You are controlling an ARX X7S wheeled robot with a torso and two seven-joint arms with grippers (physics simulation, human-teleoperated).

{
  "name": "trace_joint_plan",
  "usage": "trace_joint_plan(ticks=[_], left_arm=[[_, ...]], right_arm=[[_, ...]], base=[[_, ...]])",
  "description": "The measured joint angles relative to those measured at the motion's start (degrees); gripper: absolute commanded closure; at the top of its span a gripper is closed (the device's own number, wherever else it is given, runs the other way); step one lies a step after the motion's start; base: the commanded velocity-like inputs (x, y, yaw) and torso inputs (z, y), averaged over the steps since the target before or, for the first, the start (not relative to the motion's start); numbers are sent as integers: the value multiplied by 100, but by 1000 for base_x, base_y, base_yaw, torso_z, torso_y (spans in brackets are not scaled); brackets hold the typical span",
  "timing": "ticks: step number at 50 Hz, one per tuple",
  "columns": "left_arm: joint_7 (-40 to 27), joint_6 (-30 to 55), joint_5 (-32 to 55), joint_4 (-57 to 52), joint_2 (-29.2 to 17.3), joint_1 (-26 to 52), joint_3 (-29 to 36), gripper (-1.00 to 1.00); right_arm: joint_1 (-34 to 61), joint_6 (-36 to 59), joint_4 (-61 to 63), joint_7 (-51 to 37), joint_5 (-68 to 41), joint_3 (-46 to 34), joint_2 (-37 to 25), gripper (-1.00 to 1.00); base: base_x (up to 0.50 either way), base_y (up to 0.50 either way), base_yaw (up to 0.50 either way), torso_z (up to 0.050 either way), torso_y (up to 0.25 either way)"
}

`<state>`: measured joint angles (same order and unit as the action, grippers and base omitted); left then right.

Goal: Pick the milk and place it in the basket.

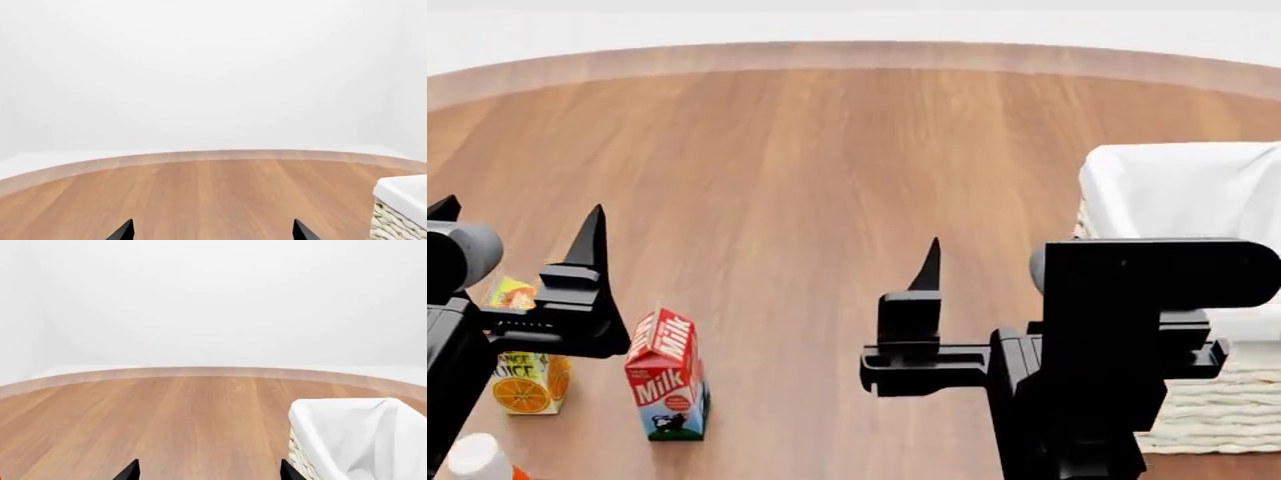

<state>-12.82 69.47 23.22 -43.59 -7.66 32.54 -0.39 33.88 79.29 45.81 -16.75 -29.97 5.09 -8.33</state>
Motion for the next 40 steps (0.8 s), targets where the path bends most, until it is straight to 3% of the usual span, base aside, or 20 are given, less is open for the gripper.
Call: trace_joint_plan(ticks=[28, 40], left_arm=[[-130, -89, 125, 61, -83, 12, 62, -100], [-176, -133, 180, 71, -119, -9, 85, -100]], right_arm=[[-73, -188, -145, -39, -136, -67, -102, -100], [-145, -329, -166, -62, -162, -127, -150, -100]], base=[[500, 0, 0, 0, 1], [97, 0, 0, 0, 1]])
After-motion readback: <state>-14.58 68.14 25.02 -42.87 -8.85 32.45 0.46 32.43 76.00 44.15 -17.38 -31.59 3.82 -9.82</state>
